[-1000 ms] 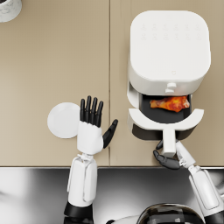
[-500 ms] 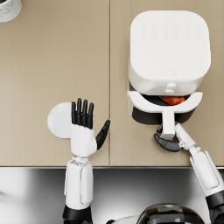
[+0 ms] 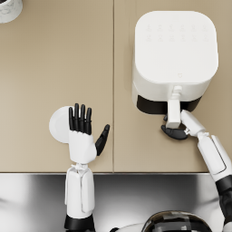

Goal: Pick up the drumstick and place it into the air fryer

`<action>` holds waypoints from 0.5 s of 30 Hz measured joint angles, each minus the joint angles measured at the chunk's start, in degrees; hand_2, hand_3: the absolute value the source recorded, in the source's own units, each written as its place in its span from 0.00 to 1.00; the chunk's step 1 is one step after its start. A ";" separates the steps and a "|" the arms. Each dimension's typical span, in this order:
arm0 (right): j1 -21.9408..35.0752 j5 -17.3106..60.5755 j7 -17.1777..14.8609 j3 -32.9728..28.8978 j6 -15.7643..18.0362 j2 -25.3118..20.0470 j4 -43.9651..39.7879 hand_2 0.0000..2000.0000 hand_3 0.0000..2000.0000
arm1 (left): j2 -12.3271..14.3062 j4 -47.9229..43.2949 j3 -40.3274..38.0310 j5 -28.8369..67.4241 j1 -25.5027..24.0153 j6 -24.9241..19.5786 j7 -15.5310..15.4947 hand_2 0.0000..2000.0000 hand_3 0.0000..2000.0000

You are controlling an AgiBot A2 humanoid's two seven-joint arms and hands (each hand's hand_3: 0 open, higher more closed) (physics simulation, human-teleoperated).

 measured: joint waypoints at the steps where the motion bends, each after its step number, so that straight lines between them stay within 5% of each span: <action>1: 0.19 0.01 -0.25 -0.68 1.50 -0.51 -0.84 1.00 1.00 | 0.00 -0.03 -0.05 0.00 -0.04 0.00 0.00 0.00 0.00; 15: -0.10 0.01 -0.23 -2.55 3.71 -1.85 -2.37 1.00 1.00 | -0.01 -0.50 -0.27 0.00 -0.84 0.00 0.00 0.00 0.00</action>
